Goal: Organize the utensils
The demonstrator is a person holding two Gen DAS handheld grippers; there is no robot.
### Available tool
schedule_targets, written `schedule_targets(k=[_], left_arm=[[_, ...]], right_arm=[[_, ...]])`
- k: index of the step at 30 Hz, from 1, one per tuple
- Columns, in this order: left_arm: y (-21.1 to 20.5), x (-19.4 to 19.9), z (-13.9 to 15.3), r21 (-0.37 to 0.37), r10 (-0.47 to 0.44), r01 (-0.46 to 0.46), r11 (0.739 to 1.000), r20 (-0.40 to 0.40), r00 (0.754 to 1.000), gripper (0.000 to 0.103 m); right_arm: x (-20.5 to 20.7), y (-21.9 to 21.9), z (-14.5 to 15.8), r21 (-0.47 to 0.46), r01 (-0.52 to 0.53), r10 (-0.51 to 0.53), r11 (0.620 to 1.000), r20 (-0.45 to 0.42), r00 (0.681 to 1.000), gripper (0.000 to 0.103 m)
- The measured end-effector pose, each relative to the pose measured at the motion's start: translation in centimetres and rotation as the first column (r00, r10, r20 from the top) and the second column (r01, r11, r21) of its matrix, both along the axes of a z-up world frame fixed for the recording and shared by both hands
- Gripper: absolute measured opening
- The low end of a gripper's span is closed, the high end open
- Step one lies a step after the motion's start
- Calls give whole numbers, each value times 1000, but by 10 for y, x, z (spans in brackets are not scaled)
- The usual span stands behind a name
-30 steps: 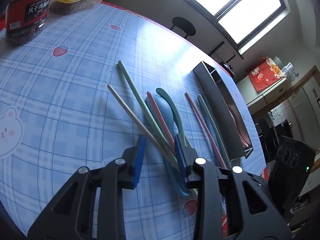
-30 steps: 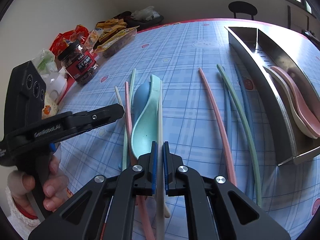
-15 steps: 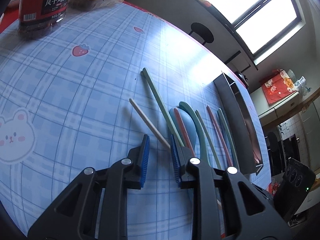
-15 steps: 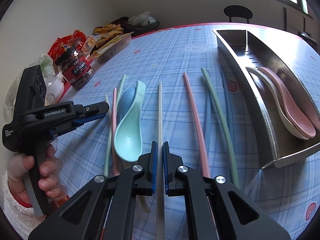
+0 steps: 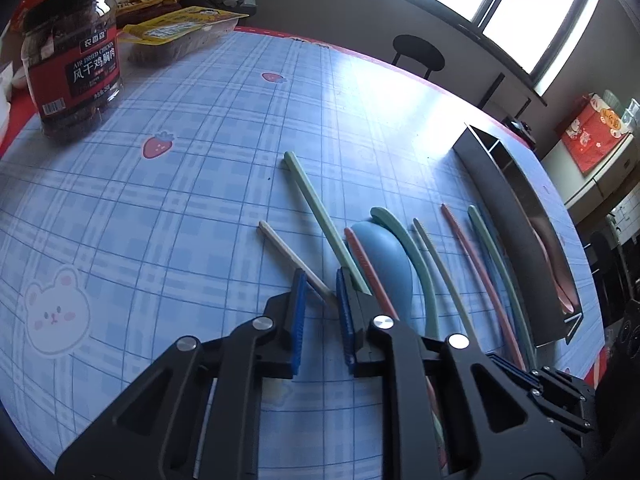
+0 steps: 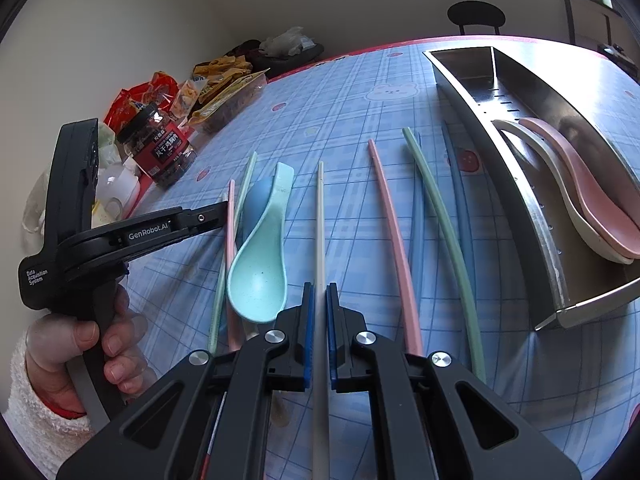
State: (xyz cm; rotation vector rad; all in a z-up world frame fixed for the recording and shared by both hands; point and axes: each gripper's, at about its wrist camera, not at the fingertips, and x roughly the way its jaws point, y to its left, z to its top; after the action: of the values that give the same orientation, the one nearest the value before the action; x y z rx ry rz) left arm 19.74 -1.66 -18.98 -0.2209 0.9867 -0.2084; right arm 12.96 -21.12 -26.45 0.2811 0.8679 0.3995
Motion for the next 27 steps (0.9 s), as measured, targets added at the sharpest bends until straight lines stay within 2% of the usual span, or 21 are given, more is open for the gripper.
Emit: schedule_targets(k=[2, 3, 7, 10, 13, 16, 21, 27], left_arm=[[4, 1, 0, -4, -20, 20, 1000, 1, 1000, 13], [5, 2, 3, 11, -29, 29, 1000, 9, 1000, 4], [17, 3, -3, 49, -51, 52, 997, -21, 998, 5], [26, 5, -5, 17, -60, 61, 998, -46, 997, 5], [33, 5, -2, -92, -60, 52, 994, -80, 995, 6], [27, -5, 3, -133, -91, 80, 988, -76, 993, 9], [18, -23, 4, -236, -138, 108, 966, -116, 984, 16], [5, -29, 2, -173, -159, 137, 975, -123, 980, 19]], right_arm=[[-1, 1, 0, -1, -1, 1, 1000, 1, 1000, 6], [0, 0, 0, 5, -1, 1, 1000, -1, 1000, 6], [0, -1, -2, 27, -1, 1, 1000, -7, 1000, 6], [1, -1, -2, 32, -2, 2, 999, -7, 1000, 6], [1, -4, -2, 40, -3, 3, 999, -10, 1000, 6], [1, -6, -3, 48, -4, 4, 999, -11, 1000, 6], [1, -7, -3, 51, -6, 7, 999, -12, 1000, 6], [0, -7, -2, 60, -7, 8, 998, -14, 1000, 6]])
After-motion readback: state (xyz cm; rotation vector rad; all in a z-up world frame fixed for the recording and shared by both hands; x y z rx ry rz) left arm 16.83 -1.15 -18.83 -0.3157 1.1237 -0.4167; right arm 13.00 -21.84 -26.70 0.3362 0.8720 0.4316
